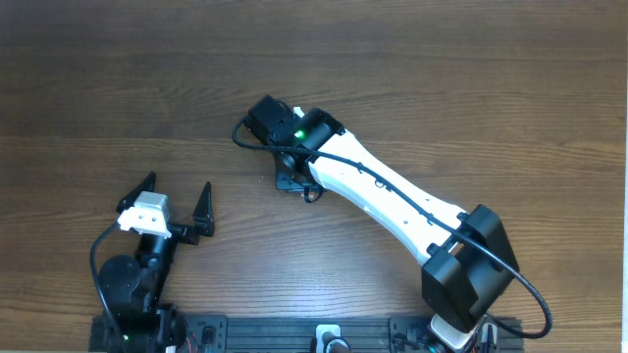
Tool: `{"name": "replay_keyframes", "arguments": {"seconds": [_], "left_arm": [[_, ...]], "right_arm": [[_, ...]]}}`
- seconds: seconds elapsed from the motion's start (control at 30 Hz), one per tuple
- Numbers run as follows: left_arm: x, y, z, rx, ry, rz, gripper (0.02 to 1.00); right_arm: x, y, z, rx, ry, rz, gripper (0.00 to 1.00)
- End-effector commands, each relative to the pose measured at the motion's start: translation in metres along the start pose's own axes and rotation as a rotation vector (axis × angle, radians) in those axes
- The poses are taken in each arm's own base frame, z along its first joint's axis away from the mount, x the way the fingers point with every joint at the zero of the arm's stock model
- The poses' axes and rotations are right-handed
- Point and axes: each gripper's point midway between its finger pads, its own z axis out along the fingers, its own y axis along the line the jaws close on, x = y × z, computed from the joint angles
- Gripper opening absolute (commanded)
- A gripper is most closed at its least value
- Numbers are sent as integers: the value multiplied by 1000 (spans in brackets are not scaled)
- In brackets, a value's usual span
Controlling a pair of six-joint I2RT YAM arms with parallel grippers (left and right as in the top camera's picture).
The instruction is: Stack Cubes
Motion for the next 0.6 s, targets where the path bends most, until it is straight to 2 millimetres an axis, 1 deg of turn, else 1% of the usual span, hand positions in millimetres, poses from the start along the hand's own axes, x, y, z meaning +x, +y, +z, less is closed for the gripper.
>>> {"name": "replay_keyframes", "arguments": {"seconds": [0.03, 0.37, 0.6], "left_arm": [[1, -1, 0, 10, -2, 12, 1000], [1, -1, 0, 10, -2, 12, 1000], [1, -1, 0, 10, -2, 12, 1000]], "right_arm": [[-3, 7, -3, -13, -17, -6, 178], [-3, 8, -3, -14, -18, -6, 183], [-4, 7, -3, -9, -22, -6, 229]]}}
